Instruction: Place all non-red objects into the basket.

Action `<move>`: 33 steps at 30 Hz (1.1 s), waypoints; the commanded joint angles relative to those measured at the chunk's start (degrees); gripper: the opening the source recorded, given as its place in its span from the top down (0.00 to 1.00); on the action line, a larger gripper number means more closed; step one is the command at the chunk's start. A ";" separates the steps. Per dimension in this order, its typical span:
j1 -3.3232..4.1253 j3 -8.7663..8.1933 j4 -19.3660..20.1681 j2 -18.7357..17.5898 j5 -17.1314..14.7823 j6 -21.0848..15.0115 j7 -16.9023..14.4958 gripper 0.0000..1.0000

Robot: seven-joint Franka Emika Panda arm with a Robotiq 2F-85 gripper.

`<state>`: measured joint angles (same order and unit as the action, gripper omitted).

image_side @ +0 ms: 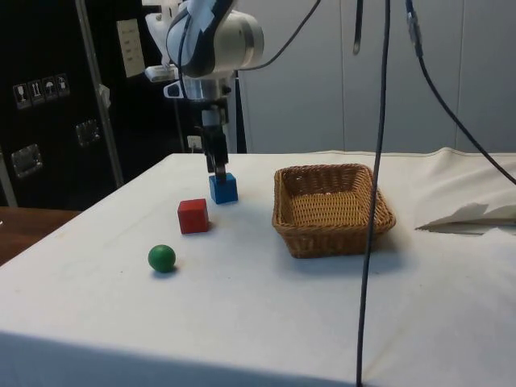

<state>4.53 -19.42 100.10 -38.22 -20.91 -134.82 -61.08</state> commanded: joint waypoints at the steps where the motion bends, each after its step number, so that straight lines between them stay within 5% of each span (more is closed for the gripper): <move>1: -0.34 0.23 -0.34 -0.46 -0.40 -0.40 -0.46 0.00; 33: -1.09 0.23 -2.18 -4.64 -0.86 -1.55 -1.15 0.00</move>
<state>3.72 -19.54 98.15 -42.51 -21.37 -135.85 -61.82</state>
